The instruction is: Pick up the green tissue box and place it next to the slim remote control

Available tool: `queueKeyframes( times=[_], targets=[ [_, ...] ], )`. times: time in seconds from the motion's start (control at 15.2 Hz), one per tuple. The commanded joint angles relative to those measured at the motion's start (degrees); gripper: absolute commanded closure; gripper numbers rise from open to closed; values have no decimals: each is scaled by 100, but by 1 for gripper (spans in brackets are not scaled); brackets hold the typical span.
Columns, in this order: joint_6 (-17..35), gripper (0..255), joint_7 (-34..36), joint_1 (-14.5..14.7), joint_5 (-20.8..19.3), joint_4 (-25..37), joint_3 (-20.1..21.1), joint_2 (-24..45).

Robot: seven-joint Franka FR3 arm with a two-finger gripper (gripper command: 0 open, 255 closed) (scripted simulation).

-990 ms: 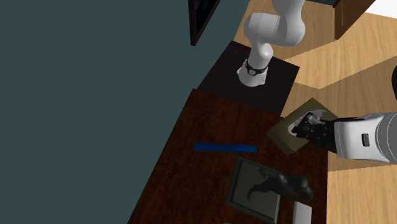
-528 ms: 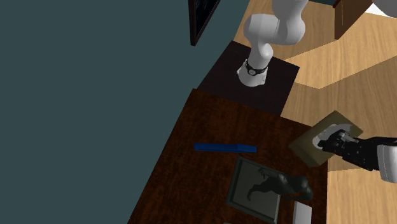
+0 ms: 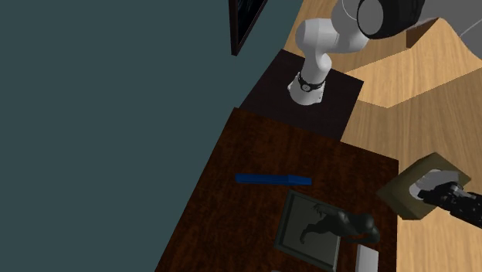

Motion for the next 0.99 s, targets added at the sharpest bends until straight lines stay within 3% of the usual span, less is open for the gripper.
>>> queueKeyframes(
  times=[0.0,0.92],
  targets=[
    [92,255,69,52,-25,9,-3,111],
    [964,255,167,-17,-94,-739,-47,264]
  ],
)
